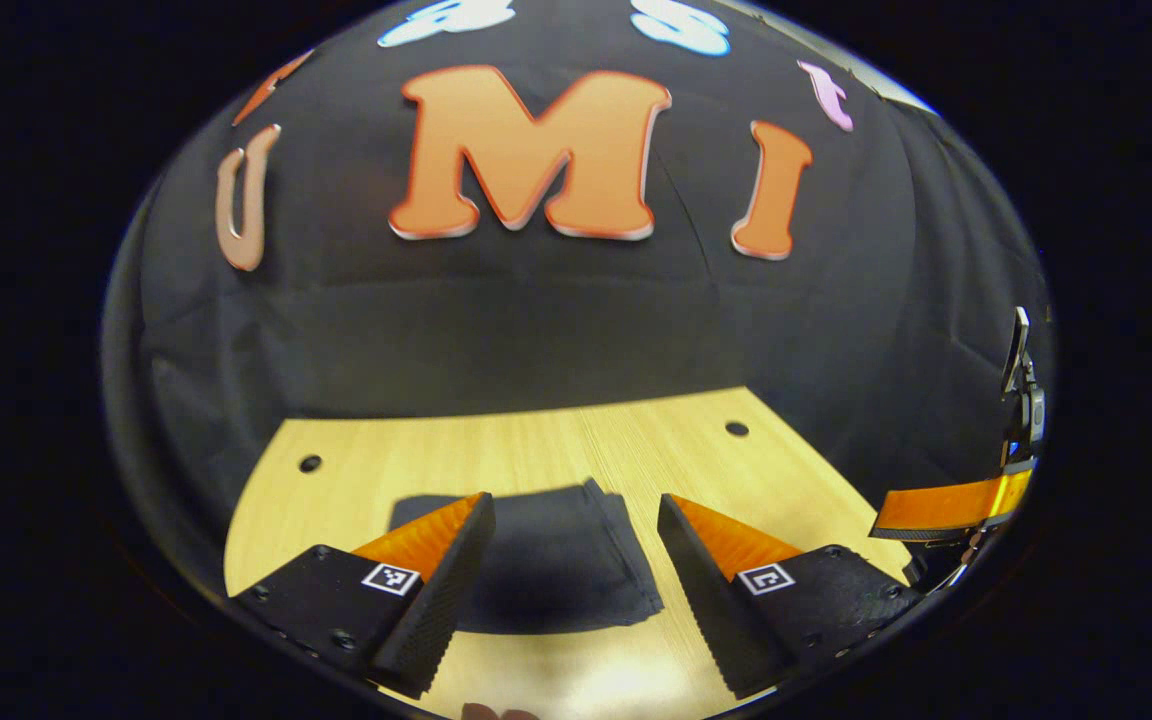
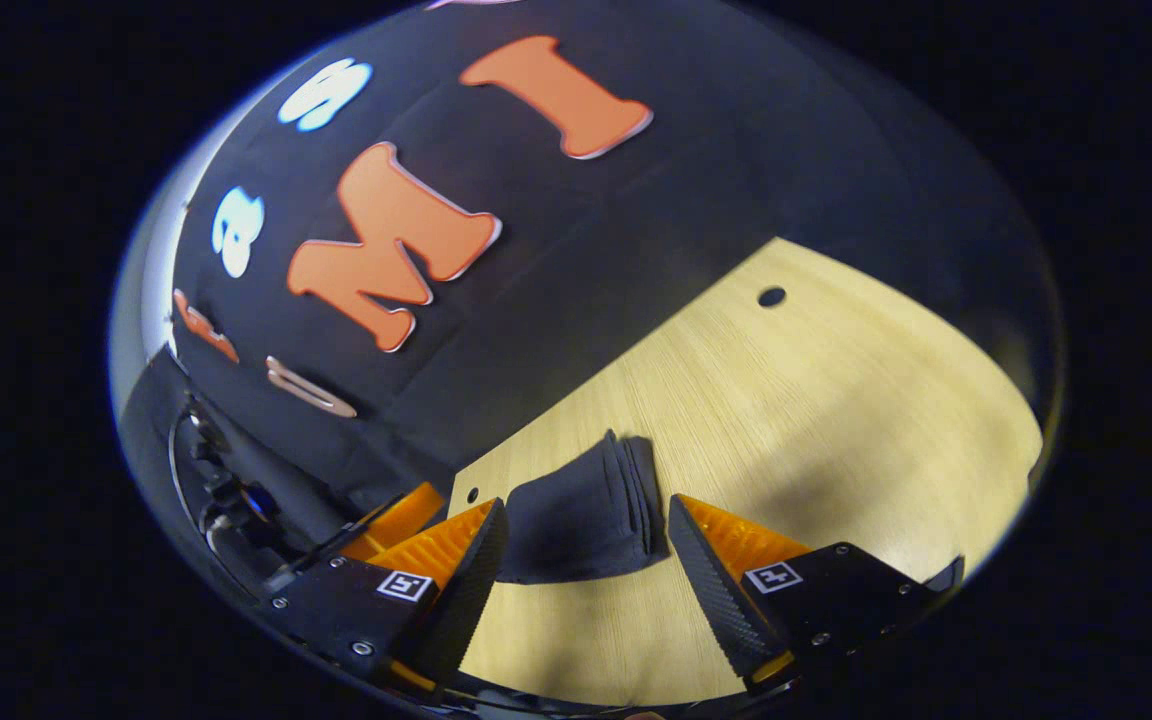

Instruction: Grasp the waist and the cuffs of the jeans and fold them to make the two legs overlap; first hold the waist and fold one-third of the jeans toward the cuffs, then hold the cuffs and fold the remaining one-third in the same direction to finish folding.

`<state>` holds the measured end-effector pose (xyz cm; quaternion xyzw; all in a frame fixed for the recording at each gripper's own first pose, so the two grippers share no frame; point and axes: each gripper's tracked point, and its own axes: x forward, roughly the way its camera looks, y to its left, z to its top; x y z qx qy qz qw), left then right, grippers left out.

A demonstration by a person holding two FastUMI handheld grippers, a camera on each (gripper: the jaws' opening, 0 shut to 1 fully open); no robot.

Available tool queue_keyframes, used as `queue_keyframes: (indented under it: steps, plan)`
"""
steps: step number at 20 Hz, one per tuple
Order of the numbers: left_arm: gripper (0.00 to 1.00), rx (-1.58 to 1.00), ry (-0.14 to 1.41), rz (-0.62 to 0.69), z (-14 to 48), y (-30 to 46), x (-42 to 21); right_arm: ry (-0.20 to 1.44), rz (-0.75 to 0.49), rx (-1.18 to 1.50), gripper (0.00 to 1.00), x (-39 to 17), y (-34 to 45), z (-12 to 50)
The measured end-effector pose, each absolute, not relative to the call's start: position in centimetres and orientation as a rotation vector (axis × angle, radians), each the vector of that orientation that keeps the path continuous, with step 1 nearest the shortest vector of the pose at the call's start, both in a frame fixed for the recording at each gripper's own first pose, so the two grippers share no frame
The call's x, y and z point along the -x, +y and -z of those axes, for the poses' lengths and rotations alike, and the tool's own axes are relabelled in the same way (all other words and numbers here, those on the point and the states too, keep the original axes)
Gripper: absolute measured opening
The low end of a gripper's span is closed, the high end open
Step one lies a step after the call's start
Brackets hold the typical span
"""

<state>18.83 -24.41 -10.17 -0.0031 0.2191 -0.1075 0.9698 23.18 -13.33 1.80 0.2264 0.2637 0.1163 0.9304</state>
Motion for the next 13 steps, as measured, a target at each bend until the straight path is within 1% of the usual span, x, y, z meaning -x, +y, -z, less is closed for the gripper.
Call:
queue_keyframes:
  steps: [3, 5, 8, 9, 10, 11, 12, 13]
  plan:
    - [0.99, 0.036, 0.326, 0.194, 4.3, -19.6, -16.4, 0.415, -0.281, -0.326, 0.98, -23.9, -9.4, -6.4]
    - [0.98, 0.028, 0.250, 0.127, 1.1, -15.4, -15.2, 0.332, -0.307, -0.218, 0.98, -24.1, -6.3, -9.1]
    - [0.98, 0.014, 0.130, 0.008, -3.0, -8.8, -12.7, 0.184, -0.308, -0.084, 0.98, -24.1, -3.2, -12.8]
    - [0.96, 0.014, 0.103, -0.022, -4.1, -6.9, -11.8, 0.137, -0.305, -0.065, 0.97, -24.3, -2.1, -13.8]
    - [0.98, 0.018, 0.077, -0.051, -5.0, -4.6, -10.8, 0.108, -0.306, -0.062, 0.97, -24.5, -1.0, -14.7]
    - [0.96, 0.025, 0.069, -0.068, -5.5, -3.1, -10.1, 0.094, -0.312, -0.071, 0.97, -24.2, -0.4, -15.0]
    - [0.98, 0.034, 0.065, -0.071, -5.7, -1.8, -9.7, 0.087, -0.320, -0.084, 0.97, -24.1, 0.5, -15.3]
    - [0.98, 0.040, 0.049, -0.063, -5.9, -0.9, -9.6, 0.081, -0.319, -0.088, 0.97, -23.9, 1.2, -15.2]
